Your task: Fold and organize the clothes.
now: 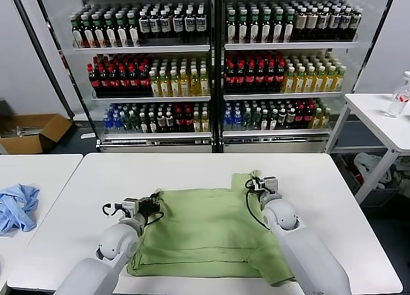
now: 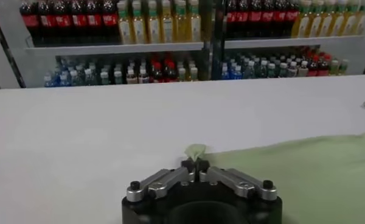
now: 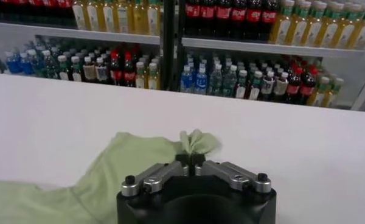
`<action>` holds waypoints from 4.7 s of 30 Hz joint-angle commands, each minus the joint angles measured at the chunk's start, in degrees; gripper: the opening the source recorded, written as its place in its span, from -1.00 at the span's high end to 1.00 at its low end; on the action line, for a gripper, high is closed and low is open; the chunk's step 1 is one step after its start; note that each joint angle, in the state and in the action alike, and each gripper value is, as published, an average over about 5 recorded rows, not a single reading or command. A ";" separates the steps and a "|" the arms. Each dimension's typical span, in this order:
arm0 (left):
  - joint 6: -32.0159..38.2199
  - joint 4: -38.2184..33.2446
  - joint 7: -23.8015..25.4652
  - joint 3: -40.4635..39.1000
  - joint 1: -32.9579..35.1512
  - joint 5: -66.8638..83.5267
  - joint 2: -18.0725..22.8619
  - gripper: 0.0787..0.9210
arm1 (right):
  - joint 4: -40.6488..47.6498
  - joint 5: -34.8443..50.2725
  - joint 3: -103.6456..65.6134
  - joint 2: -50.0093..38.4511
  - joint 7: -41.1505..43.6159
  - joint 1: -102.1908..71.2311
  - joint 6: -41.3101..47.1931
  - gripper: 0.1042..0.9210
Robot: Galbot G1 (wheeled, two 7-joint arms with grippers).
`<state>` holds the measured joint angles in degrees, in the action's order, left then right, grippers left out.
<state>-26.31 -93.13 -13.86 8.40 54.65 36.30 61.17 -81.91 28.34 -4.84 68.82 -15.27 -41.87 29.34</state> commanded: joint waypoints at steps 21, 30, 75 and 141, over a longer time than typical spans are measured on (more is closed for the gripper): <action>3.13 -23.18 -0.32 10.62 16.69 4.83 -5.05 0.98 | -37.24 -0.91 -12.66 -9.16 0.37 -25.17 -1.44 0.99; 0.20 -27.79 0.79 11.79 23.59 2.82 -6.13 0.98 | -43.89 -2.09 -18.91 -8.51 0.99 -37.36 -0.38 0.99; 6.47 -23.96 -5.43 11.17 36.93 -28.18 12.36 -0.66 | -41.53 -10.07 -19.65 -2.59 0.91 -46.76 1.23 -0.74; -0.97 -26.81 0.19 5.09 21.34 22.22 10.74 0.91 | -48.58 -9.61 -26.46 -5.58 1.19 -52.52 -3.05 -0.76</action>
<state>-26.29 -127.01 -13.28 26.91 81.75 59.67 68.65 -129.79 18.83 -30.40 63.21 -14.13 -93.23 26.41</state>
